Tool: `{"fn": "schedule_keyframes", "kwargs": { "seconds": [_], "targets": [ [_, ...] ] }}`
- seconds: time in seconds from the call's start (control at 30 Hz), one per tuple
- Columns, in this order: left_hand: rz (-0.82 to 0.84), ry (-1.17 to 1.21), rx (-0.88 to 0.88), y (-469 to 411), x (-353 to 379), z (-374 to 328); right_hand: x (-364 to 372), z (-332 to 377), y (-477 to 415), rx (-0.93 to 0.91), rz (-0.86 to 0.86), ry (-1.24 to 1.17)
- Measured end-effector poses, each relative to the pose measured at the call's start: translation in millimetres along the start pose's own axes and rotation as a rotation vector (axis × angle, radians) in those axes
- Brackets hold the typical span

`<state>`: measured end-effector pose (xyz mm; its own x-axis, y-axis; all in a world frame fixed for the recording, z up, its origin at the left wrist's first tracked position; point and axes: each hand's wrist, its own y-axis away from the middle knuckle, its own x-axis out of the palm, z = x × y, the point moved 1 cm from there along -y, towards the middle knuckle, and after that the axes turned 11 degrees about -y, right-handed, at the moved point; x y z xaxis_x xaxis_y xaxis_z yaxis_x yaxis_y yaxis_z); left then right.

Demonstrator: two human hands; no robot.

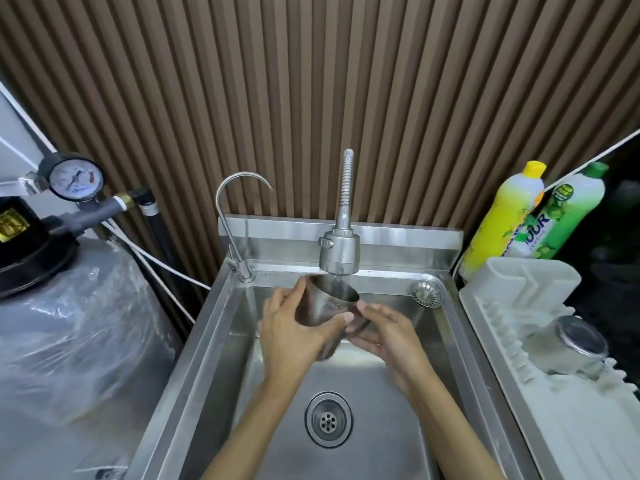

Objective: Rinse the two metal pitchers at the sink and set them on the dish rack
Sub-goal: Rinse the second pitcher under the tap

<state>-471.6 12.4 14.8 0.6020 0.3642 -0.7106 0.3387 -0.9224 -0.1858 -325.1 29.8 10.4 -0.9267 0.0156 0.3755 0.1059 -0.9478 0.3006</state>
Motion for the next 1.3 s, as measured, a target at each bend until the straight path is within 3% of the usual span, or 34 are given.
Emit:
{"fn": "schedule_keyframes", "kwargs": {
  "seconds": [0.1, 0.2, 0.23, 0.3, 0.4, 0.47, 0.53, 0.6, 0.7, 0.77, 0.87, 1.0, 1.07, 1.13, 1.23, 1.3],
  "targets": [
    [0.065, 0.136, -0.133, 18.4, 11.2, 2.0, -4.1, 19.8, 1.2, -0.055, -0.095, 0.330],
    [0.258, 0.470, -0.181, 15.5, 29.9, 3.5, 0.9, 28.3, 4.5, -0.363, -0.226, 0.817],
    [0.294, 0.550, -0.173, 12.6, 34.4, 4.3, 3.0, 24.8, 6.1, -0.461, -0.238, 0.813],
    [0.253, 0.603, -0.099, 6.3, 37.2, 5.7, 3.3, 11.6, 7.0, -0.478, -0.205, 0.532],
    [0.105, 0.417, 0.078, -2.1, 24.8, 1.3, 3.5, -10.7, 2.3, -0.163, -0.019, -0.120],
    [0.021, 0.221, 0.126, 0.8, 15.3, -3.6, 0.8, -17.6, -1.1, 0.012, 0.051, -0.281],
    [-0.010, 0.064, 0.036, 9.2, 12.4, -2.0, -2.0, -14.6, -0.1, 0.073, 0.051, -0.155],
    [0.066, 0.043, -0.082, 17.5, 15.7, 4.3, -3.5, -6.4, 1.3, 0.058, -0.052, 0.070],
    [0.207, 0.243, -0.153, 20.9, 25.1, 9.9, -3.9, 9.7, 6.1, -0.191, -0.251, 0.568],
    [0.246, 0.417, -0.181, 18.6, 32.4, 10.8, 2.9, 11.5, 11.1, -0.369, -0.269, 0.724],
    [0.193, 0.532, -0.155, 13.5, 36.9, 10.6, 6.3, -4.5, 10.3, -0.369, -0.185, 0.352],
    [0.015, 0.253, 0.042, 13.6, 15.7, 6.0, 0.5, -26.9, 1.8, -0.036, 0.038, -0.164],
    [-0.006, 0.113, 0.018, 18.1, 6.9, 4.5, -2.6, -24.7, 5.2, -0.005, 0.032, -0.102],
    [0.089, 0.091, -0.043, 17.8, 8.8, 7.0, -5.0, -19.6, 6.2, -0.098, -0.090, 0.061],
    [0.238, 0.253, -0.110, 13.2, 22.8, 12.5, -5.2, -10.5, 9.9, -0.349, -0.263, 0.395],
    [0.250, 0.416, -0.163, 15.4, 34.1, 14.7, -2.3, -10.8, 14.2, -0.449, -0.247, 0.397]
  ]
}}
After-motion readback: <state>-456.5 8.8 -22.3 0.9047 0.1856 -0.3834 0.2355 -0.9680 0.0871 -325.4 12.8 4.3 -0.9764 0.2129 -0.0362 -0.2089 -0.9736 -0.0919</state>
